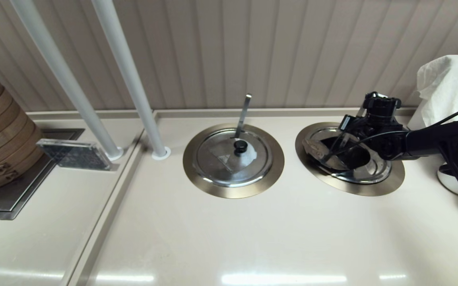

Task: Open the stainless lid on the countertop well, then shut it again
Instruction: Stir with a spoon

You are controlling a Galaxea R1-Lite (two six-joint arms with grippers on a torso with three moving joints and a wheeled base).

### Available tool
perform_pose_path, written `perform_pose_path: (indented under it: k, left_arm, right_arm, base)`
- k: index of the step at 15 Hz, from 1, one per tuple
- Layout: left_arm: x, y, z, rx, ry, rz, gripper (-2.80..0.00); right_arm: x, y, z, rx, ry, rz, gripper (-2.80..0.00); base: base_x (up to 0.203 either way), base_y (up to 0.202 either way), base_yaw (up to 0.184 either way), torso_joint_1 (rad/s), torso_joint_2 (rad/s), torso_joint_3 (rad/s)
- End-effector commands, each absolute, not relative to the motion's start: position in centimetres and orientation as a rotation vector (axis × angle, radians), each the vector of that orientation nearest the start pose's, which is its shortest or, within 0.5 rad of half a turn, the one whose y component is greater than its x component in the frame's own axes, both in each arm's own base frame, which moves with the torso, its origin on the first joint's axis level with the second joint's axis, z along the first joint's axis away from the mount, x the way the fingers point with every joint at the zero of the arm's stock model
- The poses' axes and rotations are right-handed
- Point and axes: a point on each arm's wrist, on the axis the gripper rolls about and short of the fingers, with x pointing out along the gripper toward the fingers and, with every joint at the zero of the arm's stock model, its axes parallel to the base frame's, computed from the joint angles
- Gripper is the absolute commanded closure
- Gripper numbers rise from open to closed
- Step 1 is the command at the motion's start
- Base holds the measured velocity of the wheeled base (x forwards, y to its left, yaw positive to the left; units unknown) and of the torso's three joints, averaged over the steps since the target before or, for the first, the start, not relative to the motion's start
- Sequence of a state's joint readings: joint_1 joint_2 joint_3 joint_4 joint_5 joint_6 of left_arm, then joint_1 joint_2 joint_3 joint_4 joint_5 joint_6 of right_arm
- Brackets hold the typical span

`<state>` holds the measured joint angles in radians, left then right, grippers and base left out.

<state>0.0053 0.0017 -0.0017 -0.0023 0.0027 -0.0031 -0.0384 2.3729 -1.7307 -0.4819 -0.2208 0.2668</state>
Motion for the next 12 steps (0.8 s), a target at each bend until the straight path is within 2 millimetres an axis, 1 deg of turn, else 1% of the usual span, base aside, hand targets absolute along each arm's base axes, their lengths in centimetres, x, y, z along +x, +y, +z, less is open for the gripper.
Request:
perform_pose_path:
  k: [1,3,4,5,9,12]
  left_arm:
    - [-2.3,0.0,7.6,-0.003,-0.003,0.009,0.00]
    - [-2.3,0.0,7.6,-0.003,-0.003,0.009,0.00]
    - [-2.3,0.0,7.6,-0.003,-0.003,0.008,0.00]
    - [-2.3,0.0,7.6,-0.003,-0.003,0.009,0.00]
    - [-2.3,0.0,7.6,-0.003,-0.003,0.009,0.00]
    - [-2.3,0.0,7.6,-0.003,-0.003,0.009,0.00]
  right_arm:
    - [49.6,-2.2,15.5,0.251,0.116,-0.274,0.00]
    - [49.3,-2.1,15.7,0.250,0.120,-0.273,0.00]
    - [49.1,-2.1,16.1,0.251,0.115,-0.271,0.00]
    - [48.7,-2.1,16.8,0.253,0.104,-0.270,0.00]
    - [45.9,-2.0,19.8,0.248,0.083,-0.262,0.00]
    - [43.9,-2.3,21.4,0.249,0.074,-0.251,0.00]
  base:
    - [0.000,0.000,0.000,0.000,0.00,0.000]
    - [0.000,0.000,0.000,0.000,0.00,0.000]
    - [0.000,0.000,0.000,0.000,0.00,0.000]
    - [0.000,0.000,0.000,0.000,0.00,0.000]
    - [0.000,0.000,0.000,0.000,0.00,0.000]
    - [0.000,0.000,0.000,0.000,0.00,0.000]
